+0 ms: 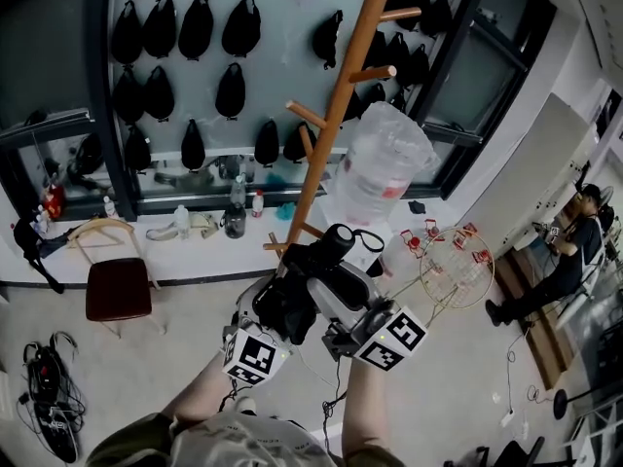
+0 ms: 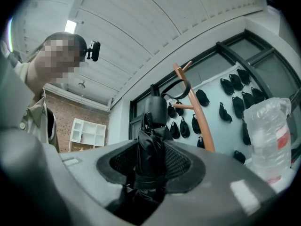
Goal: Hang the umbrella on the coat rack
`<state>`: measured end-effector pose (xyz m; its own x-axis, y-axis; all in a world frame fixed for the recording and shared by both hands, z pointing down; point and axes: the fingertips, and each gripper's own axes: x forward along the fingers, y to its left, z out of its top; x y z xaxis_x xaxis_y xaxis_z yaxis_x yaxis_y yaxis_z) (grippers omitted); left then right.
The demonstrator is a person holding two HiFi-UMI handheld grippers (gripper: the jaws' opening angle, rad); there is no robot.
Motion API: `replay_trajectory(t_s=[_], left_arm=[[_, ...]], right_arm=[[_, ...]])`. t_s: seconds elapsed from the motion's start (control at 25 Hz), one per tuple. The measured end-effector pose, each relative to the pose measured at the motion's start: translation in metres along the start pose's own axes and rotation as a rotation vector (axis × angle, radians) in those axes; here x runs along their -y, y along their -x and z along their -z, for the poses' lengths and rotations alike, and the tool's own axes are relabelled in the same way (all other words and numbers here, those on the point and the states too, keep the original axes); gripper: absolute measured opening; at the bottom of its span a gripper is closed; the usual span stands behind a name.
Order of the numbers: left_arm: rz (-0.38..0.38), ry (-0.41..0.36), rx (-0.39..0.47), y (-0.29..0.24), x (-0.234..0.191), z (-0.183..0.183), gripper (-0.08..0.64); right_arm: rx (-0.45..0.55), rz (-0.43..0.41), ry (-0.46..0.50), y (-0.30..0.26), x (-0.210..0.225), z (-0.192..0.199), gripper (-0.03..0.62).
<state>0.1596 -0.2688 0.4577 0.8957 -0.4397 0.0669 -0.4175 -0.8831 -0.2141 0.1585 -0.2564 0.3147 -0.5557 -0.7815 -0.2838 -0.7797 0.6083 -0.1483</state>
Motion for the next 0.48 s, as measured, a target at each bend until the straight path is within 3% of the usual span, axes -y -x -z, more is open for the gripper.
replay_trajectory(t_s=[0.16,0.48], left_arm=[[-0.006,0.038,0.000,-0.001,-0.002,0.004,0.445],[-0.047,0.022,0.001,-0.022,0.002,-0.004,0.436]], right_arm=[[0.035,0.014,-0.004,0.000,0.010,-0.012,0.166],[0.026,-0.047,0.013,-0.005,0.021,-0.030,0.163]])
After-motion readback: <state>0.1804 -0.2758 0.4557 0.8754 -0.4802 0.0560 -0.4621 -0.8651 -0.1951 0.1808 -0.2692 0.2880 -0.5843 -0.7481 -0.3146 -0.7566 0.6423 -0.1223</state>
